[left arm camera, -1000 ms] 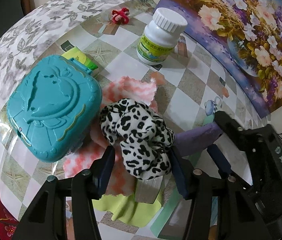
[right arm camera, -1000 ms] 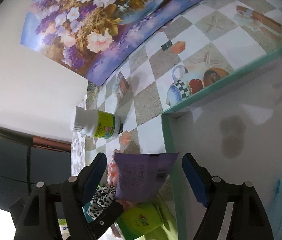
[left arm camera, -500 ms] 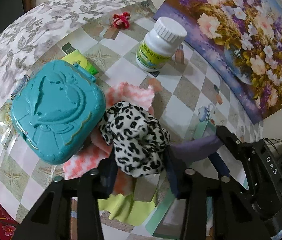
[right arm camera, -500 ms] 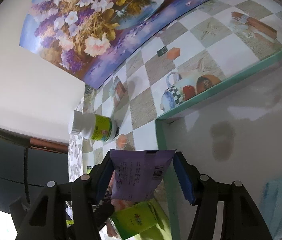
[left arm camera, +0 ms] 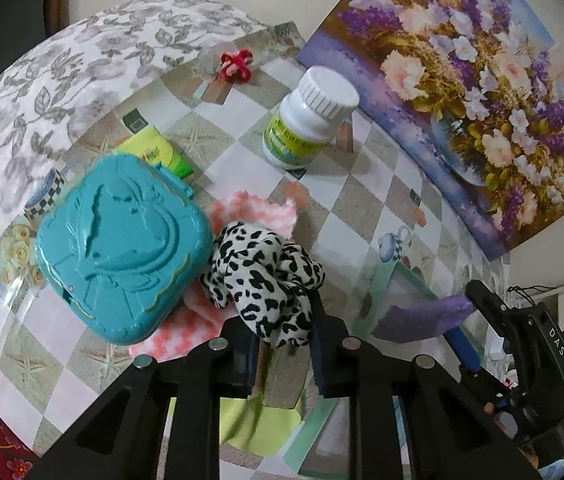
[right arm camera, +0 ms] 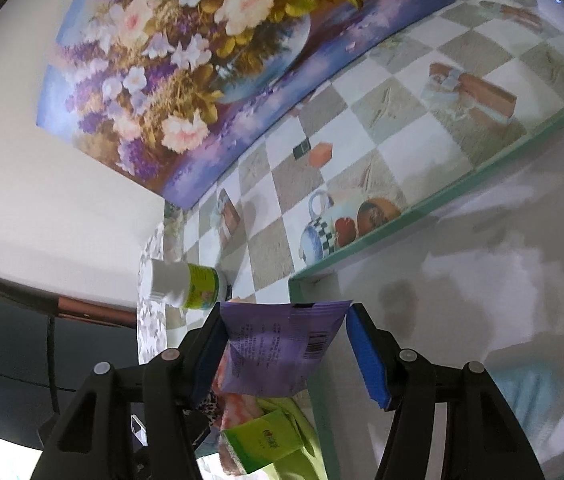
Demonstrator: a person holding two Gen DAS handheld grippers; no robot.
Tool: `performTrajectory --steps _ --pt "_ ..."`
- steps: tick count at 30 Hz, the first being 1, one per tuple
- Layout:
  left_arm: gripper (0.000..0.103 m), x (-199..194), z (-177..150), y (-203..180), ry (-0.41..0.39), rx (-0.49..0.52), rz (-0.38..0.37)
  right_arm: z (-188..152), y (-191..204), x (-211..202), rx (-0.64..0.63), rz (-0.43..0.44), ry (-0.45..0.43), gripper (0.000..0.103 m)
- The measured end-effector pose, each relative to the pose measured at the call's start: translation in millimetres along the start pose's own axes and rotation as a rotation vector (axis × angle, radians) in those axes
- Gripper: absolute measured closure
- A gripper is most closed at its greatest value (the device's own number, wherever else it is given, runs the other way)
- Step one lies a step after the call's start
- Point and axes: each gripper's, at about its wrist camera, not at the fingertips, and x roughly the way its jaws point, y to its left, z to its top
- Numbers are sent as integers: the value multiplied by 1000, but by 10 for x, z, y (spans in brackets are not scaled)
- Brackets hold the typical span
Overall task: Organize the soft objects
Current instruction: 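Grasp the leopard scrunchie with the left tool while the right tool grasps the purple packet, then carry both items into the white tray and open both tools to release them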
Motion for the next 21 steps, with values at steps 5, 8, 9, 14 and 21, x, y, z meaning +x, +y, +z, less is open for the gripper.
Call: performTrajectory --steps 5,8,9,14,21 --pt "82 -146 27 -53 -50 23 -23 84 22 -202 0 15 -33 40" --pt "82 -273 39 -117 -98 50 -37 132 33 -338 0 3 -57 40" --pt "82 -326 42 -140 -118 62 -45 147 34 -386 0 -7 -65 40" --pt "82 -537 32 -266 -201 121 -71 227 -8 -633 12 -39 -107 40" --pt "82 -722 -75 -517 -258 220 -120 330 -178 -948 41 -146 -161 40"
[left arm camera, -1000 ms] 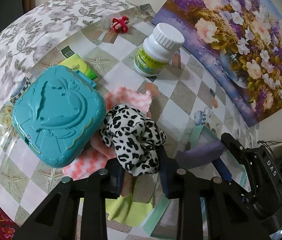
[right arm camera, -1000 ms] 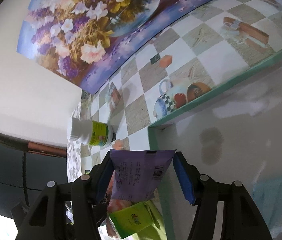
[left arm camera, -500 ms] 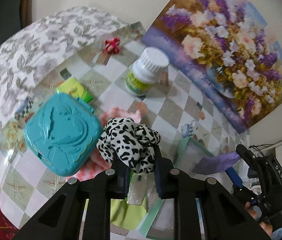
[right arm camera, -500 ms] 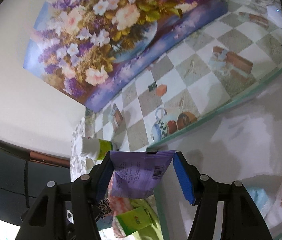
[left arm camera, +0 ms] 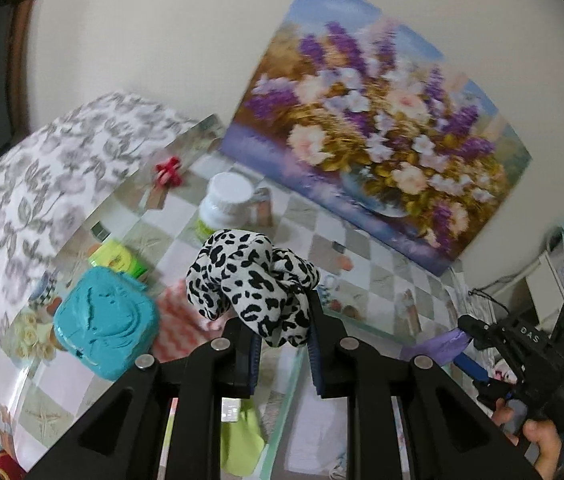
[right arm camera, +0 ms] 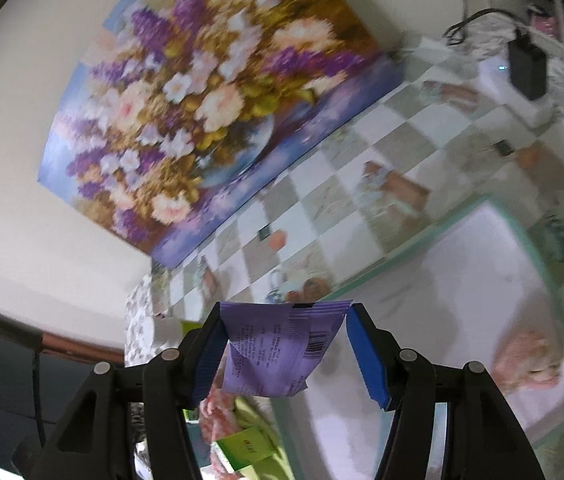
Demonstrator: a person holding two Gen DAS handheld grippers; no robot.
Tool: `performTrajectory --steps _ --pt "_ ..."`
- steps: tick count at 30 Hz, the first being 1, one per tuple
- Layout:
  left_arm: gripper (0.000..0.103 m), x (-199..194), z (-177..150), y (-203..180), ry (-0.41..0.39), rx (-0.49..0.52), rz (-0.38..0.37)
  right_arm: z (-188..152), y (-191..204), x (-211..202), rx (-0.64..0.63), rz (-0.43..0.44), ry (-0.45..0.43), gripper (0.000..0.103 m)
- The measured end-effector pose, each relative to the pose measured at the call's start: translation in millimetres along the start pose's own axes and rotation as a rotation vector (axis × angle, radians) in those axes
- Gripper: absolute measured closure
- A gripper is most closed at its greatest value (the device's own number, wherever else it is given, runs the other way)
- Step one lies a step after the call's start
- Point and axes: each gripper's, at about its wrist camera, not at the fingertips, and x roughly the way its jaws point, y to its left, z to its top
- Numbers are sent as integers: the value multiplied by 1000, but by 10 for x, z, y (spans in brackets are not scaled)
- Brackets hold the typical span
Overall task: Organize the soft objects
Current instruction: 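Carry both items into the white tray and open both tools to release them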
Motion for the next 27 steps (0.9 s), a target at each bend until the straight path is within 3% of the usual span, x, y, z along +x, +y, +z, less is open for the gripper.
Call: performTrajectory --steps 5,13,21,27 --pt "82 40 -160 -275 23 85 -32 92 -137 -209 -6 -79 -45 40" --pt "82 251 -664 -821 145 255 -96 177 -489 -464 18 -256 -100 40" --pt "82 509 -1008 -1126 280 357 -97 217 -844 -481 50 -357 -78 40" --pt "81 731 -1200 -1164 375 382 -67 159 -873 -315 33 -366 -14 40"
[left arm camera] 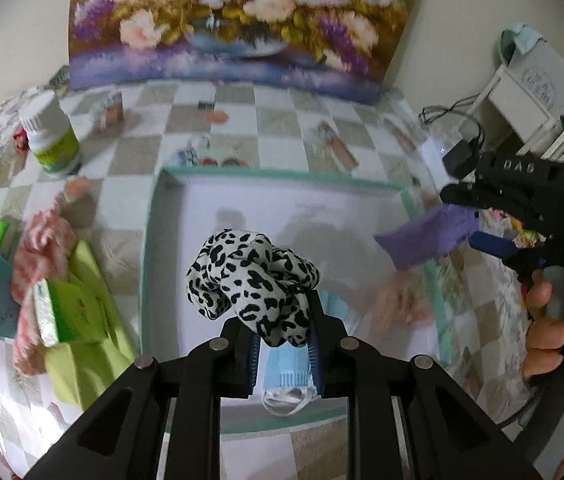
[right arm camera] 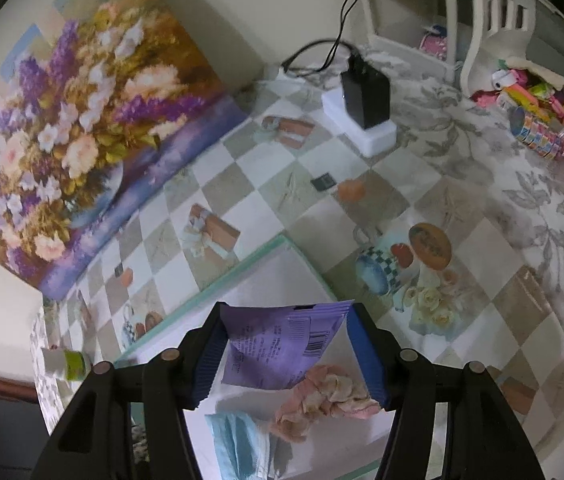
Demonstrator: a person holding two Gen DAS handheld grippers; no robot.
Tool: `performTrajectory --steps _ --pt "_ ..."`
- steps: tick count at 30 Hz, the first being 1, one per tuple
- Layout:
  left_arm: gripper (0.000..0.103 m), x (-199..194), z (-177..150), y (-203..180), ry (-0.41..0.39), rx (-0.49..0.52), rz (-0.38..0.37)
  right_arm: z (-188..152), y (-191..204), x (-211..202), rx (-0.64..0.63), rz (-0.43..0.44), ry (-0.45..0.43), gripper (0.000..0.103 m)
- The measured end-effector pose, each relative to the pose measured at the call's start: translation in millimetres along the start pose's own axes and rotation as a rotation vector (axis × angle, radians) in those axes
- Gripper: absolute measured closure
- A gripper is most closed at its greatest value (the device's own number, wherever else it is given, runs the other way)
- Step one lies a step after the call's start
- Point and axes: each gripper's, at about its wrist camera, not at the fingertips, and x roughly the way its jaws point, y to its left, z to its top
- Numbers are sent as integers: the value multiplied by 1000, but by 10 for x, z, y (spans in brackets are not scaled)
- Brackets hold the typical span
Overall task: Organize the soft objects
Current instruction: 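Carry both items into the white tray and open both tools to release them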
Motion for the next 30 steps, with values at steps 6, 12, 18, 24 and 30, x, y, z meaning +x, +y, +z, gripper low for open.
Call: performTrajectory --steps 6,12,18,24,30 --pt "60 31 14 98 21 -47 8 -59 102 137 -38 -22 53 25" --pt "37 20 54 257 21 -116 54 -78 151 165 -65 -47 58 15" --pt "14 33 59 400 12 -166 111 -87 169 191 -86 -79 51 0" --pt "9 26 71 461 -16 -174 165 -118 194 237 -115 -111 52 0" --pt "9 33 77 496 -21 -178 176 -128 230 250 -130 -122 52 0"
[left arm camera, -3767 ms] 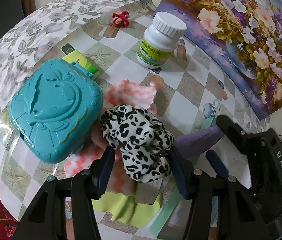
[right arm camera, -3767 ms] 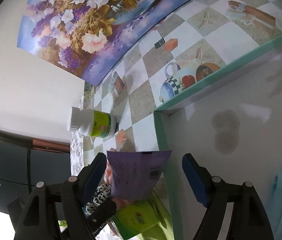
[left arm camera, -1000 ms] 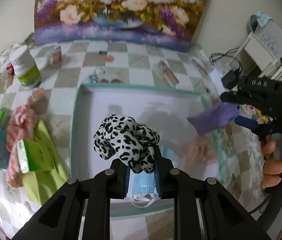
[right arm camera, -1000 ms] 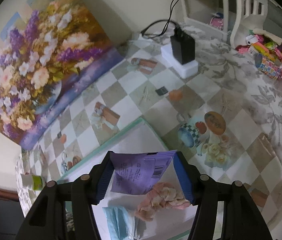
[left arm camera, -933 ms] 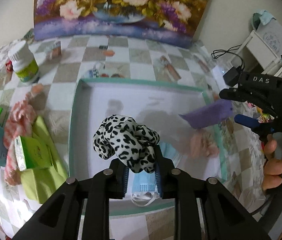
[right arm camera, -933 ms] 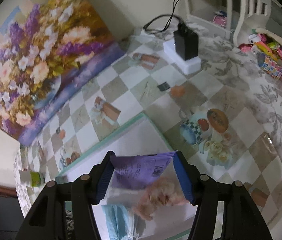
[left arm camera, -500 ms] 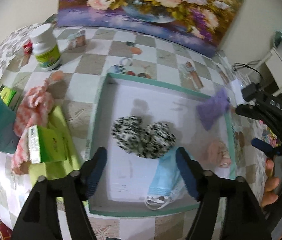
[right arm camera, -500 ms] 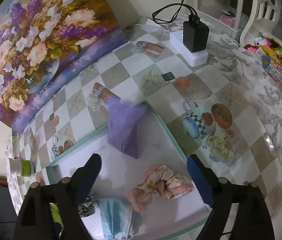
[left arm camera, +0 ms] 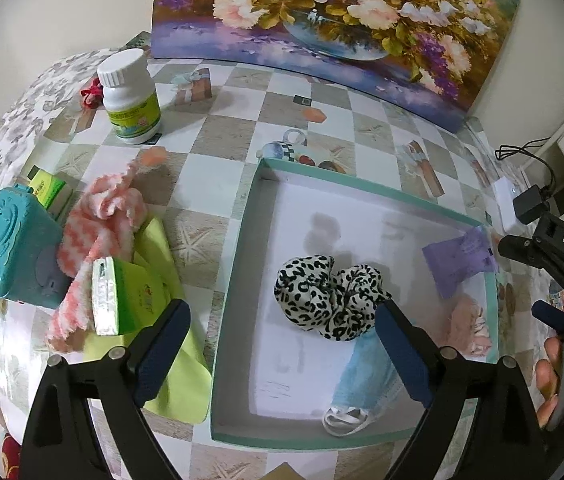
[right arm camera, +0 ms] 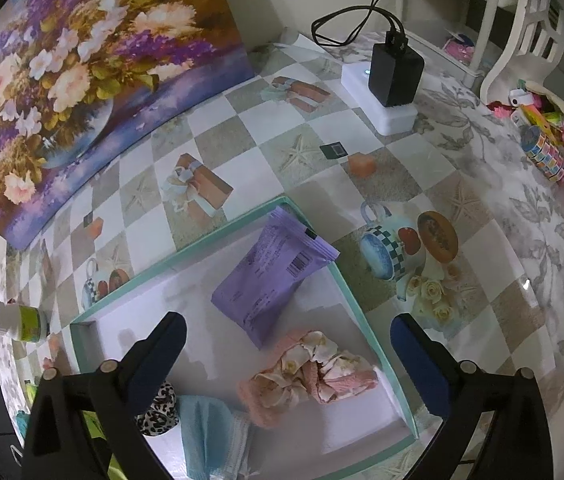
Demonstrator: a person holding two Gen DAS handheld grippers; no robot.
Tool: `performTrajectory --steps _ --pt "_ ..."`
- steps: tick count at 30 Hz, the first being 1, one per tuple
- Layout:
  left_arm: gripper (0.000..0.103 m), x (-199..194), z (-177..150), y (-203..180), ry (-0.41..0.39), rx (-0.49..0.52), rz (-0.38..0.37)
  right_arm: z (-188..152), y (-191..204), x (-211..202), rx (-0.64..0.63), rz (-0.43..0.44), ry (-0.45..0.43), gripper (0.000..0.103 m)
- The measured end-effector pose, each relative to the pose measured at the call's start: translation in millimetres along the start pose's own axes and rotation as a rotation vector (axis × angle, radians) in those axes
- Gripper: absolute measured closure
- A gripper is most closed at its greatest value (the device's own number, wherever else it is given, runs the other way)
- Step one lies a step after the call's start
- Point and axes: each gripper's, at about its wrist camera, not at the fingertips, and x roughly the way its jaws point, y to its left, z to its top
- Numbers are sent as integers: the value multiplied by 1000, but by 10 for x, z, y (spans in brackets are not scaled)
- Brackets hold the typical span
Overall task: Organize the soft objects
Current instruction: 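Carry both items into the white tray and open both tools to release them, then move both tools back toward the pink-white striped cloth on the pile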
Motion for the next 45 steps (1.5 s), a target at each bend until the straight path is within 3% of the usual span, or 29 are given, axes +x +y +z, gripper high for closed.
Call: performTrajectory --steps 11,24,32,38,45 --pt "9 -195 95 229 -48 -61 37 -5 163 -233 -52 -32 -59 0" --pt "9 -573 193 983 -115 -232 69 -177 599 -577 -192 31 -126 0" --pt "9 -636 75 1538 -91 -378 59 -493 1042 -639 -333 108 -145 0" --pt "9 -599 -19 1752 -58 -446 60 -849 1511 -625 -493 154 -159 0" --pt "9 -370 -109 1884 35 -505 81 -1293 1966 -411 -650 300 -68 0"
